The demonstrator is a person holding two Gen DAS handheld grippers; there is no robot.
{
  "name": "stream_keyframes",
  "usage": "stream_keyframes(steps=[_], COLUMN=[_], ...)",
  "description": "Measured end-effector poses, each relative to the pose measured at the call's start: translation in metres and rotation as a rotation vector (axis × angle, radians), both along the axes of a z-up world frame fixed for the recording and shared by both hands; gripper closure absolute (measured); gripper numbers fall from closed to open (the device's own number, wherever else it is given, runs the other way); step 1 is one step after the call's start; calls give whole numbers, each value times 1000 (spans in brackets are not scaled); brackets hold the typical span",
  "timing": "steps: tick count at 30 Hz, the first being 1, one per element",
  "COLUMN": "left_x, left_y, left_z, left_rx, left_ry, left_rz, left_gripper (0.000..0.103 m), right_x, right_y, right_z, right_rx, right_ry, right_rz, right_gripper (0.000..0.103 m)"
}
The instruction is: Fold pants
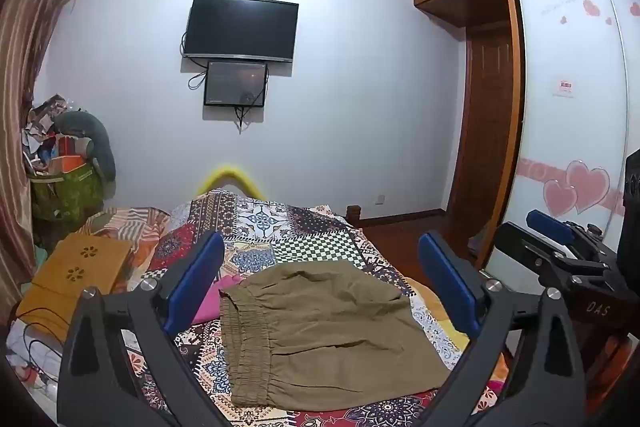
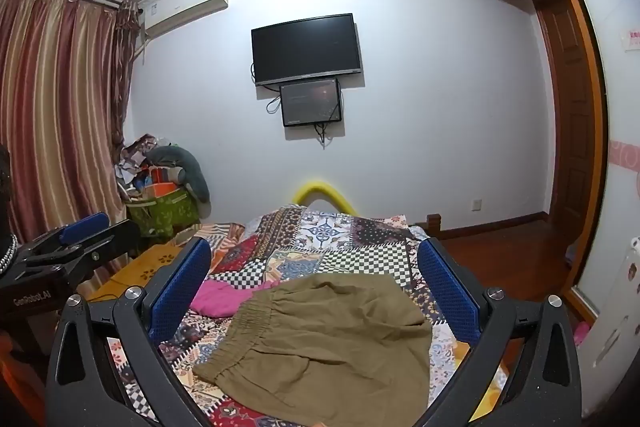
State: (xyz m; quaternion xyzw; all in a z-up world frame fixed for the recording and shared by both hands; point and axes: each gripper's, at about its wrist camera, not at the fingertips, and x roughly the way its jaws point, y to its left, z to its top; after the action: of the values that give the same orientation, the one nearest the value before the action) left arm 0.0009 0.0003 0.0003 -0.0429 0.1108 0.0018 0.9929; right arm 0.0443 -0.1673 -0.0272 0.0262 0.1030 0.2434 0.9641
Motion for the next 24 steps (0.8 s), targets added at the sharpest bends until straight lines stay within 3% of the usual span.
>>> stream_keyframes(steps=[24], left_x=[0], left_y=[-8], left_z=[-7], left_rx=[10], left_ry=[-10], left_rz=[1], left_gripper=[4], right_x=[0], right_y=[0], right_z=[1], right_rx=[-3], right_ry=[-2], right_rz=[0], right_gripper=[0])
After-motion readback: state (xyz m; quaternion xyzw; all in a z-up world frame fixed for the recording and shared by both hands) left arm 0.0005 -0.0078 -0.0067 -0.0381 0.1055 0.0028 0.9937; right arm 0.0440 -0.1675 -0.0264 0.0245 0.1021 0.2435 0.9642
